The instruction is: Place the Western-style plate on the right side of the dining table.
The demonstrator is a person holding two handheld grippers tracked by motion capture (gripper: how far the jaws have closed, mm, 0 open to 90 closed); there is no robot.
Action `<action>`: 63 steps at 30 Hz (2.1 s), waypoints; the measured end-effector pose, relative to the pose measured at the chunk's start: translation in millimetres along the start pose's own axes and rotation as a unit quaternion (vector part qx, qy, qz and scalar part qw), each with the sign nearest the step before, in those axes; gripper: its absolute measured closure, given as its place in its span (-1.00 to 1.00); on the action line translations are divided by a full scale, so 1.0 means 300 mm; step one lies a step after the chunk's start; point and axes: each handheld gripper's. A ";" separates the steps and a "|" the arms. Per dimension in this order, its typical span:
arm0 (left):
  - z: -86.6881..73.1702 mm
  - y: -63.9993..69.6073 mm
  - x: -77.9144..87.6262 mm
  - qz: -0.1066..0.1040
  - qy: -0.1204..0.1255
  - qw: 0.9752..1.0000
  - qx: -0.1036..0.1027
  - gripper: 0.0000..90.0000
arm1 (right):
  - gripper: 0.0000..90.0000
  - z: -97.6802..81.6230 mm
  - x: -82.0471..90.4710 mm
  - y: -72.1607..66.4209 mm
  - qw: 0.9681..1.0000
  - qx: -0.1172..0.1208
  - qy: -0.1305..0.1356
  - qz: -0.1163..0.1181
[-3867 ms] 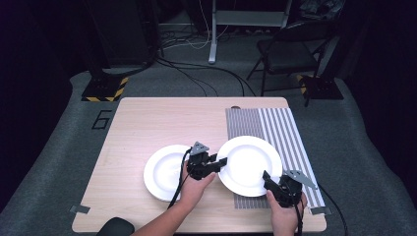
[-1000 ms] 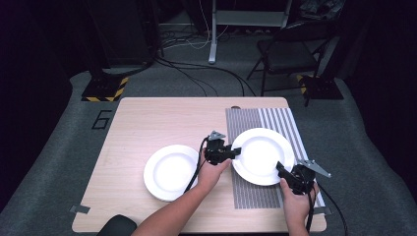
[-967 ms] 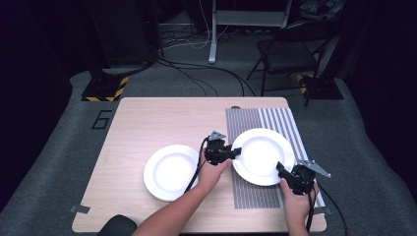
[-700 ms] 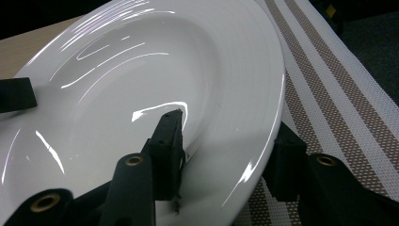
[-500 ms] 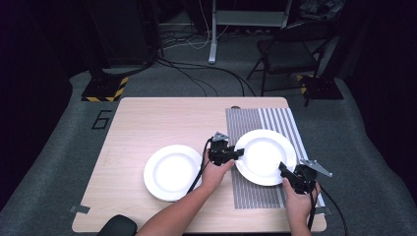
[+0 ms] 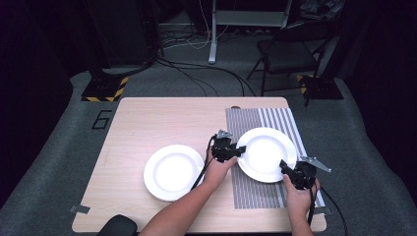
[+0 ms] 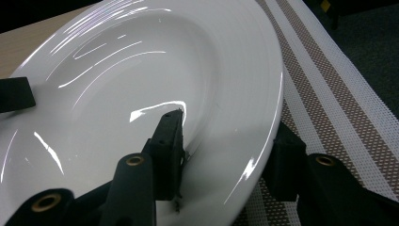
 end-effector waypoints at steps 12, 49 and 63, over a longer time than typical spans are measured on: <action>-0.014 -0.010 -0.026 0.006 -0.003 1.000 0.008 0.36 | 0.20 -0.005 -0.028 0.002 1.000 0.002 -0.004 -0.013; -0.013 -0.005 -0.079 0.018 -0.020 1.000 -0.008 0.35 | 0.20 0.004 -0.066 0.036 0.999 0.008 -0.014 -0.036; -0.014 0.002 -0.098 0.020 -0.025 0.999 -0.014 0.24 | 0.19 0.014 -0.071 0.043 0.999 0.008 -0.016 -0.046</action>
Point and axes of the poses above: each handheld gripper's, and its own axes: x roughly backward along the jaws, z roughly out of its top, y roughly to its right, and after that the axes turned 12 degrees about -x, right-handed
